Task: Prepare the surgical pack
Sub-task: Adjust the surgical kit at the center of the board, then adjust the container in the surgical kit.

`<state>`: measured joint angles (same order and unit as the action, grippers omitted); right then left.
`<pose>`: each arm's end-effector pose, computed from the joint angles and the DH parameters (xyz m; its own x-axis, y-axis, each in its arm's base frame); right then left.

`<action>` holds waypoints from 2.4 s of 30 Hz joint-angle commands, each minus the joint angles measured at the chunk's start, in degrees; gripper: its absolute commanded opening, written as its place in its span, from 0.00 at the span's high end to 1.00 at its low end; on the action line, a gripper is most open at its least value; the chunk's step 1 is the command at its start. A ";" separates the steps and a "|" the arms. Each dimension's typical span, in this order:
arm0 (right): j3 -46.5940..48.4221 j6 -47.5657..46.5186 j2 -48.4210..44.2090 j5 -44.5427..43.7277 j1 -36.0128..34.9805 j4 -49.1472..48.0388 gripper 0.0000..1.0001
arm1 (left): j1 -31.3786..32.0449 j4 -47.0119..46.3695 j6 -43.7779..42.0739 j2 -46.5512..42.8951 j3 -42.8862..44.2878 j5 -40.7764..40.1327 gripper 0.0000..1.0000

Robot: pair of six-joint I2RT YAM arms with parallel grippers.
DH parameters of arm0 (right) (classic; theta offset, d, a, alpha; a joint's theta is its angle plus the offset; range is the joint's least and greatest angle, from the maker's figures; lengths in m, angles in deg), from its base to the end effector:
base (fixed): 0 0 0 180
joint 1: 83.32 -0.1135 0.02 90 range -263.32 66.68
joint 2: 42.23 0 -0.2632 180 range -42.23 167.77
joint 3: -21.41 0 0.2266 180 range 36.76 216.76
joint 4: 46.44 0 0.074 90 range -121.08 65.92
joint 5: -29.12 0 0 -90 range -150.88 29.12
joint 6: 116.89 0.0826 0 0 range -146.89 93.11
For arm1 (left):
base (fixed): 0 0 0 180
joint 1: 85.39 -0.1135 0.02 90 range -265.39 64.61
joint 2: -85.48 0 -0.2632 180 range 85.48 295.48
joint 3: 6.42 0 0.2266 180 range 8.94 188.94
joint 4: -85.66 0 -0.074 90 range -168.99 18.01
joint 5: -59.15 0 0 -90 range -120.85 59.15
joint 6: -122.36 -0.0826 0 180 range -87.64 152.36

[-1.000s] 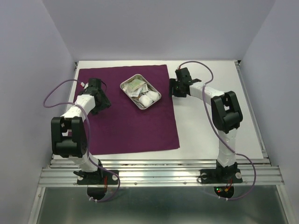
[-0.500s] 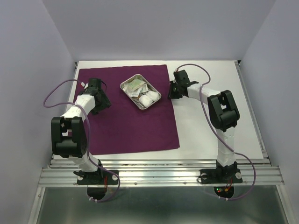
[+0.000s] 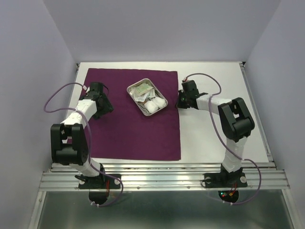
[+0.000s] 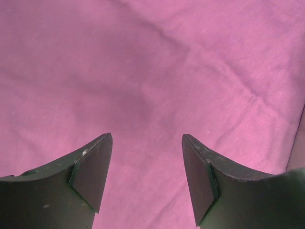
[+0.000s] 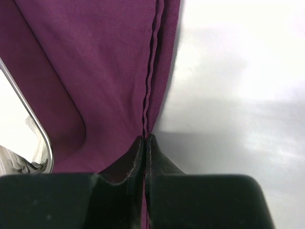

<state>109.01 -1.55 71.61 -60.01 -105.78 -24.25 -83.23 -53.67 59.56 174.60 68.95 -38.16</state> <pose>0.4002 0.1668 0.1369 -0.7923 0.1355 -0.5948 -0.0577 0.9540 0.2943 0.3270 -0.0018 0.1960 -0.7061 -0.4271 -0.5648 -0.4040 0.8981 -0.1739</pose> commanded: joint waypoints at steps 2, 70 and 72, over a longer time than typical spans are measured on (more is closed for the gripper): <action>-9.83 -0.56 -6.52 -3.67 2.85 1.61 0.99 | 0.31 1.13 -2.50 -7.02 -2.52 1.33 0.28; 28.22 -19.98 11.67 14.42 -2.33 14.18 0.99 | 1.36 1.57 -5.32 -8.09 -0.51 6.52 0.27; 27.60 -20.42 10.97 14.52 -2.33 14.00 0.99 | 1.36 1.57 -5.23 -8.09 -0.51 6.43 0.28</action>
<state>136.57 -18.16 83.81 -48.87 -107.44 -9.00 -82.08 -52.84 55.28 168.26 66.85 -31.93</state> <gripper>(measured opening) 0.122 0.724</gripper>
